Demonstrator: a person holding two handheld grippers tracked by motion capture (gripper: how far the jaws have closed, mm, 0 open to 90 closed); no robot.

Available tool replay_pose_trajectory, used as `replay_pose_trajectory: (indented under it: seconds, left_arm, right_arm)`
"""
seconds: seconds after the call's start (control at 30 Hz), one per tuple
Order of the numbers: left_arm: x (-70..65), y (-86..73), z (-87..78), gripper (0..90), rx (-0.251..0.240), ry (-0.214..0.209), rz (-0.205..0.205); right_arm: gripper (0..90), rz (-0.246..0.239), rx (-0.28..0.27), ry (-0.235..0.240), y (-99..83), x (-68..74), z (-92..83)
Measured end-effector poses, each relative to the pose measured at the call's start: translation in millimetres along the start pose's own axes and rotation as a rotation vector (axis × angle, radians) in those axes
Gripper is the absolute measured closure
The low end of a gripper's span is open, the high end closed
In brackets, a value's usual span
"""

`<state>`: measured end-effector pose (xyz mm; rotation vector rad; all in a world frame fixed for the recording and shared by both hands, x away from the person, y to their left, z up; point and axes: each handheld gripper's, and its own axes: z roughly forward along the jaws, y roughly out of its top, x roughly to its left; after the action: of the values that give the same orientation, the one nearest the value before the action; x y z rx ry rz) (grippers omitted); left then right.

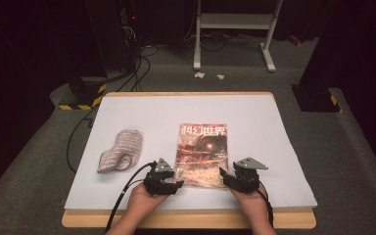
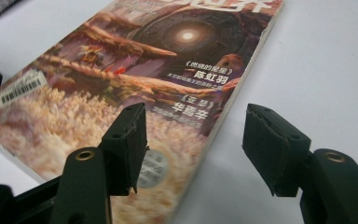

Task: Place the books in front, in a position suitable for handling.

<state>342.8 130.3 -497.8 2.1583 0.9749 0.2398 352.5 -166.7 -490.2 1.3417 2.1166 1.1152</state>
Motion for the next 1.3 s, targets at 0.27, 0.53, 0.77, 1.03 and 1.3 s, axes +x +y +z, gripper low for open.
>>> replay_pose_trajectory:
  seconds: [0.27,0.53,0.77,1.03,1.3]
  left_arm:
    - [13.1,10.1,5.7,42.0,-0.065,0.034,-0.08]
    - [20.2,22.6,15.5,42.5,-0.066,0.067,-0.092]
    - [22.8,24.1,22.3,45.1,-0.046,0.072,-0.093]
    - [24.2,23.5,21.3,48.2,-0.043,0.069,-0.091]
    - [26.9,17.0,12.2,48.4,-0.022,0.057,-0.077]
  right_arm:
    - [41.1,0.019,0.004,-0.002,-0.6,-7.6,2.6]
    - [41.6,0.027,0.042,0.024,2.7,-7.3,15.8]
    - [43.7,0.04,0.099,0.054,8.5,-9.7,31.1]
    - [46.7,0.022,0.101,0.037,8.1,-7.1,30.6]
    - [47.1,0.007,0.101,0.042,7.6,1.4,31.2]
